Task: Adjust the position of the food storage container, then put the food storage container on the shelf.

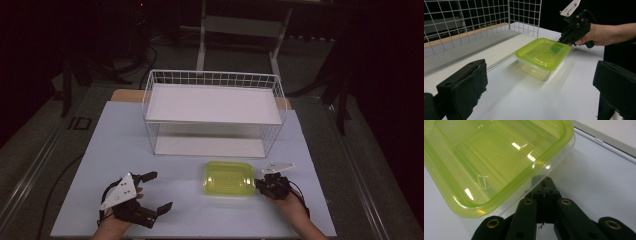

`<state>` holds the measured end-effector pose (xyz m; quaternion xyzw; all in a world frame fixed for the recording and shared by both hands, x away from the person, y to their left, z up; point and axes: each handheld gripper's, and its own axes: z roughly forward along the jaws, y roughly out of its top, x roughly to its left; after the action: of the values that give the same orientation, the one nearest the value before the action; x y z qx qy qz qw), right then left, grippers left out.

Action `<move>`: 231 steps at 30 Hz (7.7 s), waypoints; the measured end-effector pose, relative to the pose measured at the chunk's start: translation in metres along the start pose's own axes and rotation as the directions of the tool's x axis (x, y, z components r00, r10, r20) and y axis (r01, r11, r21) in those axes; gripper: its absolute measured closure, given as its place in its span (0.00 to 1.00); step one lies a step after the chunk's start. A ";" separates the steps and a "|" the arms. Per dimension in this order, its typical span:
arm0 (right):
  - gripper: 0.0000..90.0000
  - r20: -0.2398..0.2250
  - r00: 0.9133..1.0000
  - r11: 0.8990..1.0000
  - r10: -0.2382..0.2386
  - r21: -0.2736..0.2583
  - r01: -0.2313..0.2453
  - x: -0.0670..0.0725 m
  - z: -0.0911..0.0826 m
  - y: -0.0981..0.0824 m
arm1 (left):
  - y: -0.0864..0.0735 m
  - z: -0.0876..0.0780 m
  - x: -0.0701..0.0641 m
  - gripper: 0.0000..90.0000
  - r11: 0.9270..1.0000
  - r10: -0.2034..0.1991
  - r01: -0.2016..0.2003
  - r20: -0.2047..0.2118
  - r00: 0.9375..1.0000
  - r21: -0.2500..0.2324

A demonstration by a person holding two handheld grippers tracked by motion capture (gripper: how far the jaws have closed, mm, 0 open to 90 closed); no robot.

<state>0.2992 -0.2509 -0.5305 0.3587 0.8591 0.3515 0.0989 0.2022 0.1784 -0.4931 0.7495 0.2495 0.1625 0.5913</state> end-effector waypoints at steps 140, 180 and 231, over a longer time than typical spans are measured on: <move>0.85 -0.201 0.857 0.879 0.475 0.066 -0.471 0.046 0.015 0.048 | 0.005 0.080 0.025 0.85 0.731 -0.521 0.596 -0.293 0.802 0.331; 0.88 -0.123 0.886 0.880 0.447 -0.120 -0.460 0.013 -0.002 0.095 | 0.042 0.114 0.065 0.89 0.804 -0.518 0.568 -0.261 0.814 0.174; 0.80 0.040 0.907 0.891 0.419 -0.208 -0.403 -0.016 0.045 0.099 | 0.020 0.154 0.092 0.75 0.817 -0.502 0.562 -0.324 0.802 0.126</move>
<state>0.3839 -0.1883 -0.4977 0.5351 0.7203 0.4315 0.0926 0.3643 0.1030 -0.5168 0.6779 0.5468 0.0638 0.4873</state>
